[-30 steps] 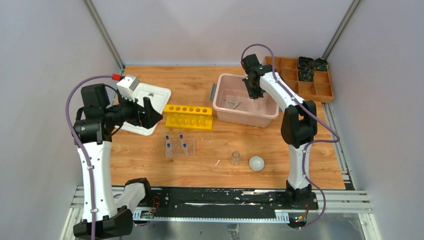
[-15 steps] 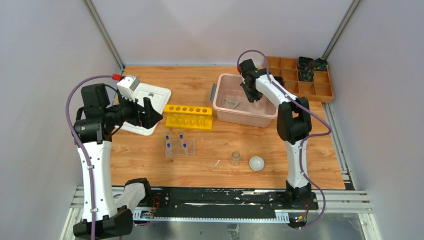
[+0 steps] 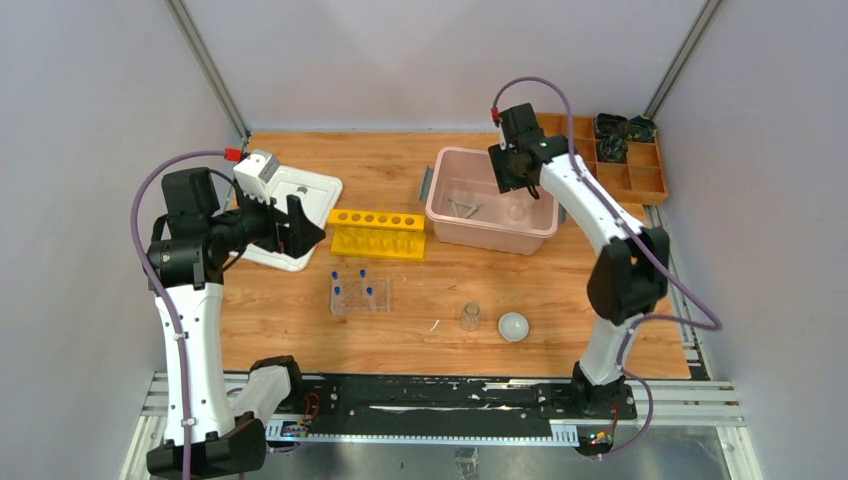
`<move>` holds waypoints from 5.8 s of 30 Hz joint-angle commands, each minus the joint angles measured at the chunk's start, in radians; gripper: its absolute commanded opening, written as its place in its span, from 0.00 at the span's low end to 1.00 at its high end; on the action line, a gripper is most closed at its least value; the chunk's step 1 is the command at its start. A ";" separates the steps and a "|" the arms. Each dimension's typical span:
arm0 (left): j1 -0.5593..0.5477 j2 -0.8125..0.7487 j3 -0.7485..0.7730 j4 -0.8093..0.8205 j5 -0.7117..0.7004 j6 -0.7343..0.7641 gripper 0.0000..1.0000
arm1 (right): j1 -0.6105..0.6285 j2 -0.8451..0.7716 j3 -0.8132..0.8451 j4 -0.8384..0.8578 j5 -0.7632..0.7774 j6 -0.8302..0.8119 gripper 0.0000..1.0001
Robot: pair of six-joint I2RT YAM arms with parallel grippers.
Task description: Organize the chemistry lab equipment
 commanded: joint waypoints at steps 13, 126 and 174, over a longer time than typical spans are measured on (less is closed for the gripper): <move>0.000 -0.020 0.006 0.000 0.024 -0.011 1.00 | 0.415 -0.740 -0.767 -0.005 0.118 0.355 0.50; -0.001 -0.045 0.016 0.001 0.002 -0.018 1.00 | -0.020 -0.332 -0.302 0.025 -0.067 0.225 0.49; 0.000 -0.046 0.011 0.001 -0.018 -0.026 1.00 | 0.642 -0.500 -0.798 0.136 -0.018 0.391 0.15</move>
